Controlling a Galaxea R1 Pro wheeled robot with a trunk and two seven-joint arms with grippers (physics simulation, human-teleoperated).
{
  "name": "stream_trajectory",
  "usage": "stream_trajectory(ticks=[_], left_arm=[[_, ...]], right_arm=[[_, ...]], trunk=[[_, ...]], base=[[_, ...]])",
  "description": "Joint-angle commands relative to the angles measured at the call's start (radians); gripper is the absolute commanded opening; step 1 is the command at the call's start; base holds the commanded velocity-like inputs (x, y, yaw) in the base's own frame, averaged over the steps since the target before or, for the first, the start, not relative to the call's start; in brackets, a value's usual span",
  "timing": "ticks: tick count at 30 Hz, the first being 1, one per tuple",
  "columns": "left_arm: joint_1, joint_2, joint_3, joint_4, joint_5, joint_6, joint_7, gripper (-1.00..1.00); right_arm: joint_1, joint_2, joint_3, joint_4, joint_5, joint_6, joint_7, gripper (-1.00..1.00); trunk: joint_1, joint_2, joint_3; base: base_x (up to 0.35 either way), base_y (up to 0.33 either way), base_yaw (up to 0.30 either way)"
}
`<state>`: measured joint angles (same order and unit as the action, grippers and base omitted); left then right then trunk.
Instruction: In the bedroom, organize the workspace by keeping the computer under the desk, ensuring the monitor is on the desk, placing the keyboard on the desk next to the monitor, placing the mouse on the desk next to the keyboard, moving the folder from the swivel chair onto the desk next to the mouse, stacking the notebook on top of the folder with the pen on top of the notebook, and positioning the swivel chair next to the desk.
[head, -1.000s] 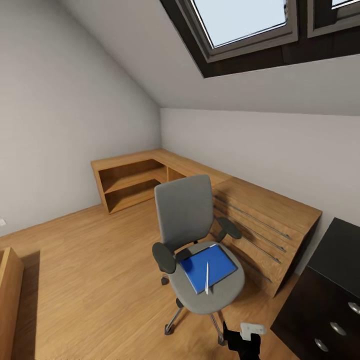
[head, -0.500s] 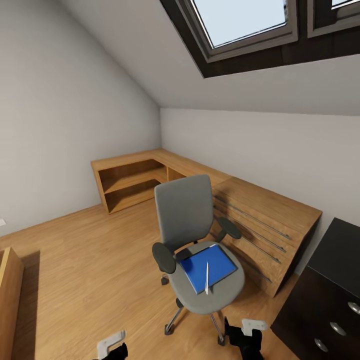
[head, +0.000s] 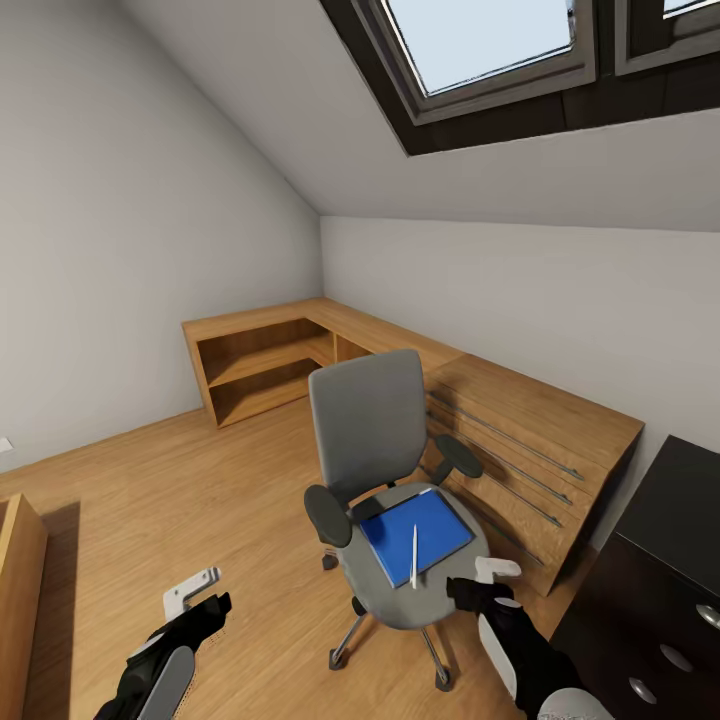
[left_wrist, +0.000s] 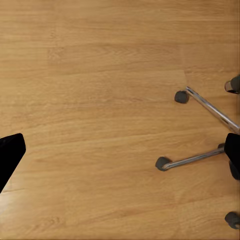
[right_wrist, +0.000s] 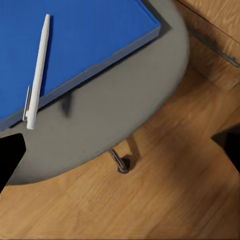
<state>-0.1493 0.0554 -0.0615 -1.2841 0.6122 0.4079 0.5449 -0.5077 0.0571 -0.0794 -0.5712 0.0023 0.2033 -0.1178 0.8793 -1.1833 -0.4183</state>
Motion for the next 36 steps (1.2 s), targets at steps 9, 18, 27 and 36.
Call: stream_trajectory(ticks=[9,18,27,36], left_arm=[[-0.001,-0.003,0.026,-0.090,0.007,0.060,0.010,1.00],[-0.001,-0.002,0.012,-0.098,0.006,0.063,0.008,1.00],[-0.001,-0.004,0.009,-0.091,0.005,0.063,0.007,1.00],[-0.001,-0.004,0.007,-0.088,0.006,0.068,0.005,1.00]], right_arm=[[-0.105,0.016,-0.003,-0.027,-0.016,0.244,-0.012,1.00],[-0.128,0.025,0.003,-0.016,-0.063,0.354,-0.013,1.00],[-0.129,0.036,0.001,-0.016,-0.067,0.360,-0.014,1.00],[-0.129,0.038,-0.002,-0.016,-0.064,0.360,-0.017,1.00]], trunk=[[0.000,-0.001,-0.001],[0.000,-0.001,-0.001],[0.000,-0.001,-0.001],[0.000,-0.001,-0.001]], base=[[0.031,0.028,0.000],[0.234,0.206,0.000],[0.188,0.091,0.000],[0.215,0.008,0.030]])
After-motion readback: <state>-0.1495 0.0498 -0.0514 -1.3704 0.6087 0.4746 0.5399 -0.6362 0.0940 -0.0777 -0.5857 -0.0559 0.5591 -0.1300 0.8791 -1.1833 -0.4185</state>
